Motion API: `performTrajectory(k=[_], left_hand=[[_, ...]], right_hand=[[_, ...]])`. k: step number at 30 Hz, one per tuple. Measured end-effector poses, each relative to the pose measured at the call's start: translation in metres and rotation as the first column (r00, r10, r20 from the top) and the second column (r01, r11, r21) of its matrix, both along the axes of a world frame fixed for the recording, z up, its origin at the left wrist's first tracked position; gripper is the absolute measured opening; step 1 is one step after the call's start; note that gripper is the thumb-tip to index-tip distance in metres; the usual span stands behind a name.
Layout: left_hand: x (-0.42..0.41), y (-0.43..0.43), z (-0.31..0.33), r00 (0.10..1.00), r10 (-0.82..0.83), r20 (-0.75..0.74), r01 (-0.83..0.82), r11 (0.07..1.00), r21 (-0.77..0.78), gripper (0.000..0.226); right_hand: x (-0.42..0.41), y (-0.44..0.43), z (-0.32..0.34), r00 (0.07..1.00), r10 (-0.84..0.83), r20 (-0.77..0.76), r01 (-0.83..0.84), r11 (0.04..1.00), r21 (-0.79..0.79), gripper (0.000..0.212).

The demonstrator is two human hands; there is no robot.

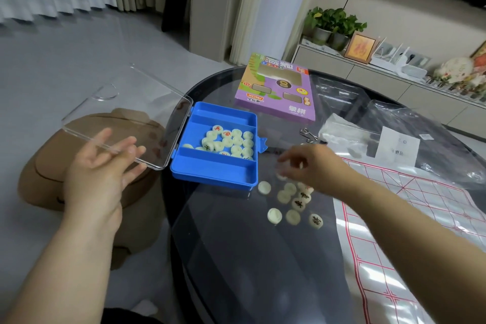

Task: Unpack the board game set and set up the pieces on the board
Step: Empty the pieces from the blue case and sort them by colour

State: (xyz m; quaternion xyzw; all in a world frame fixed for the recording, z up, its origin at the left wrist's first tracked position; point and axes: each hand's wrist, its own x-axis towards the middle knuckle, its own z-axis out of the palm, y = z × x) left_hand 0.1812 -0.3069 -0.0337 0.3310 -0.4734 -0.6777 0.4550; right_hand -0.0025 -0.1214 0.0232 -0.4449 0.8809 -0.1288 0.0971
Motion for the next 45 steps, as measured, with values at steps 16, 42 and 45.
performTrajectory(k=[16,42,45], left_hand=[[-0.001,-0.003,0.001,1.000,0.011,-0.028,-0.010,1.000,0.029,0.049],[-0.003,0.000,0.005,0.999,0.000,-0.051,0.002,0.999,0.040,0.042],[-0.003,0.001,0.005,0.999,-0.001,-0.053,0.004,0.999,0.043,0.041]], right_hand=[[-0.012,-0.107,0.004,0.982,0.183,-0.047,-0.159,0.936,0.315,0.051],[0.000,-0.120,-0.003,0.987,0.161,-0.012,-0.160,0.985,0.069,0.032],[-0.002,-0.121,-0.004,0.993,0.119,-0.029,-0.115,0.988,0.099,0.040]])
